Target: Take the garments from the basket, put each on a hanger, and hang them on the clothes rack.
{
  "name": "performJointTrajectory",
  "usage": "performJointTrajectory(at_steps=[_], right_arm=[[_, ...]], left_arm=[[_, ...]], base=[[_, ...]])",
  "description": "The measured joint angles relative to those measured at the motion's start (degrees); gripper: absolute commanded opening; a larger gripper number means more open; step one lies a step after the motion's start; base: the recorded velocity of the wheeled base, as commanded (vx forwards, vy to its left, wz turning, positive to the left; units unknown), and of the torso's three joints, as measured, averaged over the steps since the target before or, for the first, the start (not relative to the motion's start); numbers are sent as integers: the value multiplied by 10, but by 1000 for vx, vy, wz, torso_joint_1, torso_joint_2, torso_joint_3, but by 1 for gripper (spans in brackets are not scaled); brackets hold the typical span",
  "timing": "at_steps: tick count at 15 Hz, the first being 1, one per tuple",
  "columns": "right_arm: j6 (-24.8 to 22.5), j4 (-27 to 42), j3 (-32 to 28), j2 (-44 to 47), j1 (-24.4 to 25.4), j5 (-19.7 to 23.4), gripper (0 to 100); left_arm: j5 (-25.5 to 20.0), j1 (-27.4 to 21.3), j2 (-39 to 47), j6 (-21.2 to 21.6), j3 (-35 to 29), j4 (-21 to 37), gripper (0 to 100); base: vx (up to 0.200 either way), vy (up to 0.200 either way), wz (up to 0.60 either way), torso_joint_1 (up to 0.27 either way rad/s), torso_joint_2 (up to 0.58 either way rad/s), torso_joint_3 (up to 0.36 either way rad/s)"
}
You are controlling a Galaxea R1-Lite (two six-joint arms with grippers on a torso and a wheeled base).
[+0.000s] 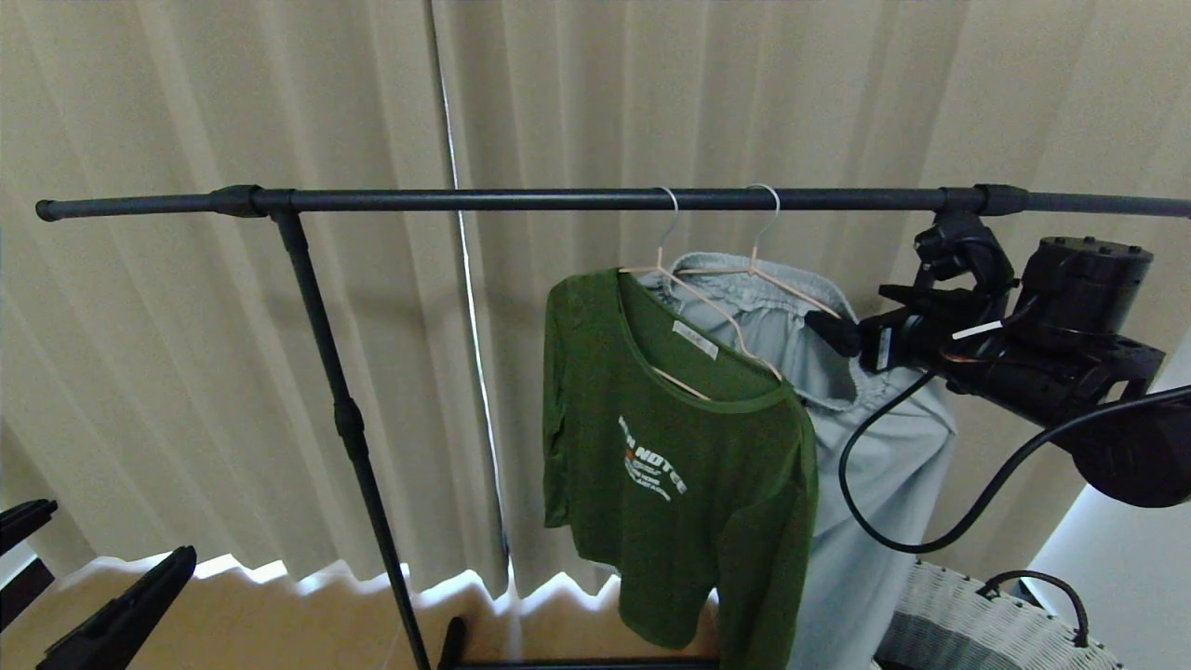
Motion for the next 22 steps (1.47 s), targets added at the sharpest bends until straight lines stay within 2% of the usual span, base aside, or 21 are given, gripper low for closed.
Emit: performJointTrajectory(at_steps=[3, 6, 9, 11, 16, 19, 22], right_arm=[[-13, 1, -6, 12, -3, 76, 100], [-49, -1, -9, 15, -3, 94, 100], [-54, -5, -1, 13, -5, 135, 100], [-53, -28, 10, 5, -6, 140, 100], [-50, -151, 73, -20, -6, 153, 100], [-50, -178, 84, -23, -6, 153, 100], [-40, -277, 92, -10, -15, 152, 100]], left_arm=[[0, 10, 3, 1, 0, 6, 100], [0, 20, 8, 3, 4, 7, 100], [0, 23, 11, 4, 7, 6, 100], [0, 39, 12, 4, 7, 6, 100], [-2, 106, 20, 3, 7, 5, 100], [-2, 113, 22, 3, 9, 6, 100], [-1, 114, 23, 1, 9, 6, 100]], base=[[0, 0, 0, 0, 0, 0], [0, 0, 0, 0, 0, 0], [0, 0, 0, 0, 0, 0], [0, 0, 0, 0, 0, 0], [0, 0, 0, 0, 0, 0], [0, 0, 0, 0, 0, 0], [0, 0, 0, 0, 0, 0]])
